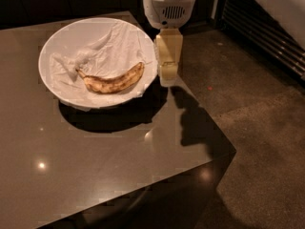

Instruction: Pick banana from white bowl

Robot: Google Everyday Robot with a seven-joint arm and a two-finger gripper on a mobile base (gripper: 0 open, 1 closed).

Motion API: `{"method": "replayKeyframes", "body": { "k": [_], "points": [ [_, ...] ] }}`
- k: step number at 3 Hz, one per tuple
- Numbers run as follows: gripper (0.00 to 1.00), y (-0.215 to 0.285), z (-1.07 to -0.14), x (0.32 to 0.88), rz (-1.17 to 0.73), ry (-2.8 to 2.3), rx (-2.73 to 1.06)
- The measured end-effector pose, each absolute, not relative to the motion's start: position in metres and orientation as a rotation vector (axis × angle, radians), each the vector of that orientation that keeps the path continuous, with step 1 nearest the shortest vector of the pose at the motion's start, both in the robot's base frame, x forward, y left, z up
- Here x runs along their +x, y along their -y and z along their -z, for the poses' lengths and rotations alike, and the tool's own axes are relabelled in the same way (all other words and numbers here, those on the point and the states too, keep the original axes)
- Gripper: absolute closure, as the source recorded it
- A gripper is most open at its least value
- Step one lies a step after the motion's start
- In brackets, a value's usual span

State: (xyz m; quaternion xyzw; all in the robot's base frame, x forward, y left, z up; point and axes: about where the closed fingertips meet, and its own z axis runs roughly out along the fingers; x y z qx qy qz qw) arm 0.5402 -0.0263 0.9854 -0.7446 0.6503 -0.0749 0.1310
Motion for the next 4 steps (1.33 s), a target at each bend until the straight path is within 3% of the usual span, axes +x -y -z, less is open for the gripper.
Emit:
{"method": "replayKeyframes", "body": {
  "k": [1,3,4],
  "points": [
    [0.02,0.009,-0.974,0.558,0.134,-1.857,-2.212],
    [0.22,-0.008,-0.955,0.582,0.028,-1.856,-2.246],
    [0.24,-0.022,-0.944,0.593,0.018,-1.834,-2.295]
  ]
}}
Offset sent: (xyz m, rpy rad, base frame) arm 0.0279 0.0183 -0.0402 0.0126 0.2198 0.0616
